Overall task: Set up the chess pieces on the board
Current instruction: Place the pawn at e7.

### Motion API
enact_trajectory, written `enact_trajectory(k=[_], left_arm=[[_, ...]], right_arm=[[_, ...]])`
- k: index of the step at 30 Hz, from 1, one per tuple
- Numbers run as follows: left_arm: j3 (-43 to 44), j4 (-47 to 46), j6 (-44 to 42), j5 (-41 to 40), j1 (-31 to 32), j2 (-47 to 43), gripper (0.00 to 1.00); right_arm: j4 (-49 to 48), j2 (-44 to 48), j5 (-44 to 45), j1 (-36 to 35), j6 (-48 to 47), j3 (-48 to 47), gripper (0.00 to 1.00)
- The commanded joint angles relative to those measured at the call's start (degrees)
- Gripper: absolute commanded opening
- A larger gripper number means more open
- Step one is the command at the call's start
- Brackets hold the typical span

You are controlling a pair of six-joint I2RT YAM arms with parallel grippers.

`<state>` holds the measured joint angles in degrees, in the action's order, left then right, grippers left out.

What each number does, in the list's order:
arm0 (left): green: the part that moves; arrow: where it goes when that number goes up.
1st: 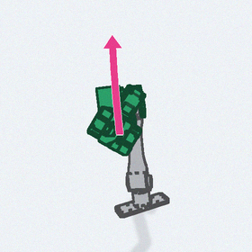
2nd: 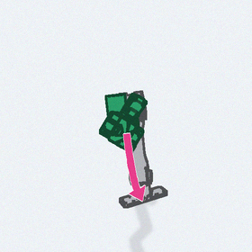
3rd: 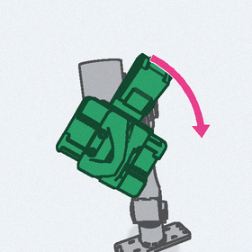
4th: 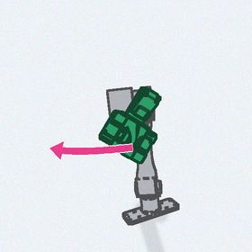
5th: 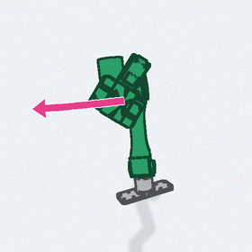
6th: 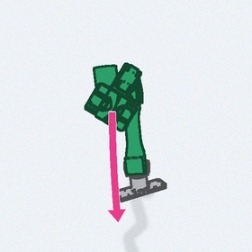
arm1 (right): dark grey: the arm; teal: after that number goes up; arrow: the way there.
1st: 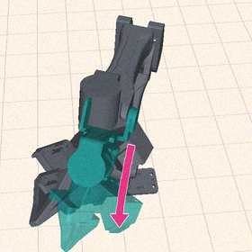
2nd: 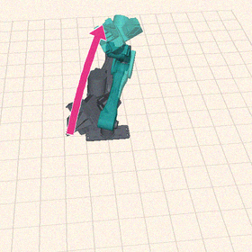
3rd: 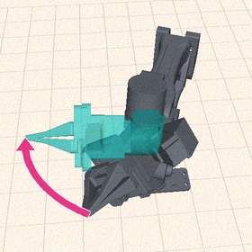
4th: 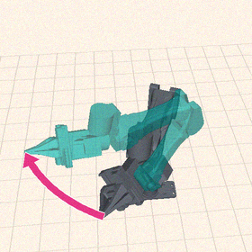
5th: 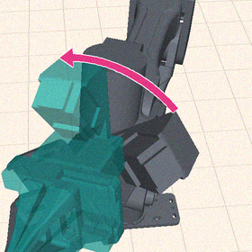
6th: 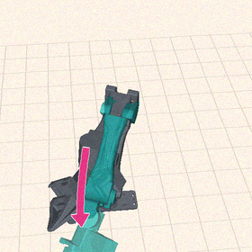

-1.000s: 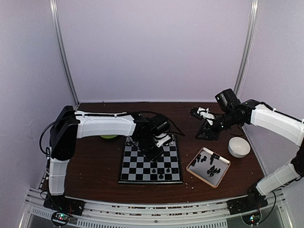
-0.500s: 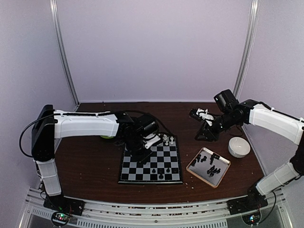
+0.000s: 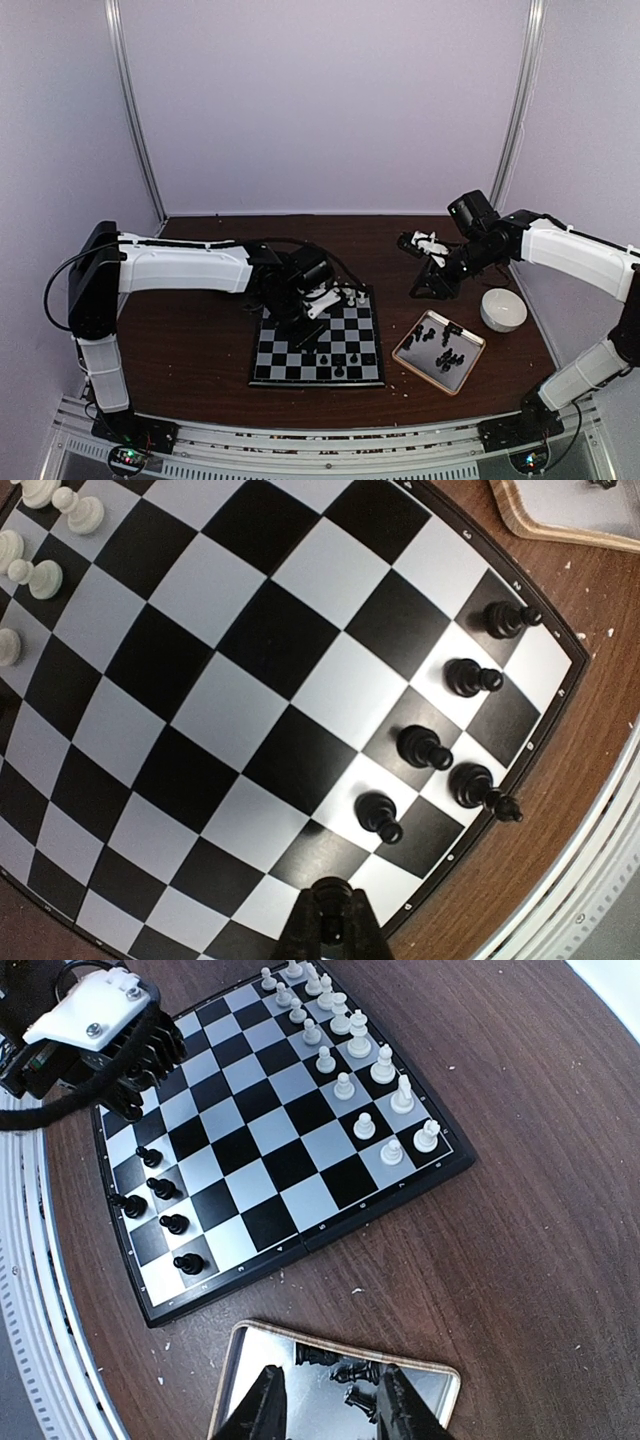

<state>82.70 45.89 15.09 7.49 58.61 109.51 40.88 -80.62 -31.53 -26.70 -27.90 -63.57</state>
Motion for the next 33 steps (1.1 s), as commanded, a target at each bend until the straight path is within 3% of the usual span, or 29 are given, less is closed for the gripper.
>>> enact_trajectory(k=[1, 33], left_arm=[[-0.1, -1.9, -0.5, 1.7, -0.1, 1.8, 0.01], [-0.4, -0.7, -1.6, -0.7, 0.0, 4.7, 0.02]], right_arm=[[1.2, -0.7, -0.6, -0.1, -0.7, -1.8, 0.33], [1.7, -1.6, 0.0, -0.5, -1.2, -2.3, 0.33]])
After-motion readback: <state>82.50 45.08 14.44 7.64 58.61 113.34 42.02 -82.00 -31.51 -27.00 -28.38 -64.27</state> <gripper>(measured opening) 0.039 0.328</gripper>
